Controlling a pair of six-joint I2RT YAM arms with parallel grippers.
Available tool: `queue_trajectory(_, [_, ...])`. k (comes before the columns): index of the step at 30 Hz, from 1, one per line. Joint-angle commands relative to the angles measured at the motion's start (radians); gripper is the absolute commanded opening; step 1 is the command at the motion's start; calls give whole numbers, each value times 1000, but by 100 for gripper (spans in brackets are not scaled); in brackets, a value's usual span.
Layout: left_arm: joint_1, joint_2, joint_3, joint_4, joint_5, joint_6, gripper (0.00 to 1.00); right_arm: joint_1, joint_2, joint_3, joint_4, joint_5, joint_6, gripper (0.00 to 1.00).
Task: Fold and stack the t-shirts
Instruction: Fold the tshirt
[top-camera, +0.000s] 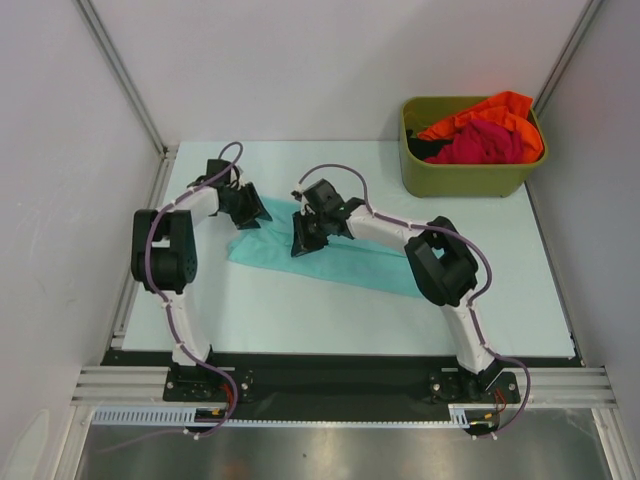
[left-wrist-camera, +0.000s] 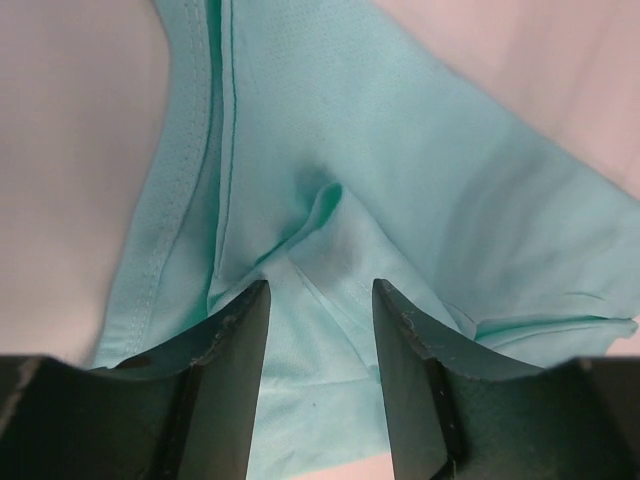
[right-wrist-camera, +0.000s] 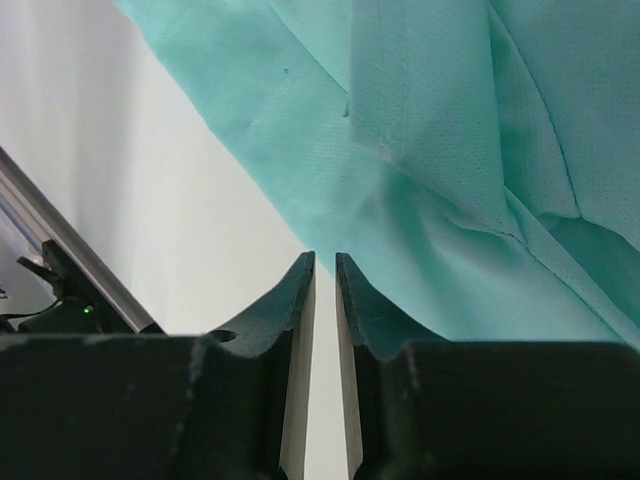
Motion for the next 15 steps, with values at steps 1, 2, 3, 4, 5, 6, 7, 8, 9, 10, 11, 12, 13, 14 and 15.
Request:
queue_trajectory(1, [-1,-141,-17,4,-29,-17,52,14,28,37,26,49,-15,18])
queue_trajectory(2, [-1,-180,-44,4,-31,-28,52,14,33,40,35,59,-15,17])
queue_trajectory(3, [-1,-204,-61,4,-40,-36,52,14,40,43,40,67,-15,17])
queue_trajectory(4, [-1,-225,-83,10,-41,-45,52,14,50,46,43,76,-15,17])
queue_trajectory(5, [-1,-266,-125,14,-46,-55,52,14,57,57,47,90,-15,16])
queue_trajectory(6, [-1,-283,-147,19,-51,-60,52,14,63,62,47,102,-16,16])
queue_trajectory(7, [-1,-300,-170,21,-52,-62,52,14,68,69,47,115,-18,17])
queue_trajectory(8, [-1,-328,-210,22,-54,-62,52,14,85,89,40,131,-18,17])
queue_trajectory(9, [-1,-337,-228,19,-55,-59,52,11,94,103,34,144,-19,17])
queue_trajectory(10, [-1,-349,-247,14,-60,-54,52,8,102,114,29,153,-22,17])
queue_trajectory(11, [-1,-362,-279,13,-64,-51,52,3,115,126,18,173,-22,17])
queue_trajectory(12, [-1,-386,-298,10,-64,-46,52,-1,122,144,15,184,-21,17])
queue_trajectory(13, [-1,-397,-311,8,-69,-42,52,-16,123,151,14,194,-18,17])
queue_trajectory(14, [-1,-408,-336,7,-72,-40,52,-26,126,155,14,208,-13,17])
queue_trajectory(15, [-1,-428,-347,4,-74,-37,52,-36,129,164,14,214,-7,18])
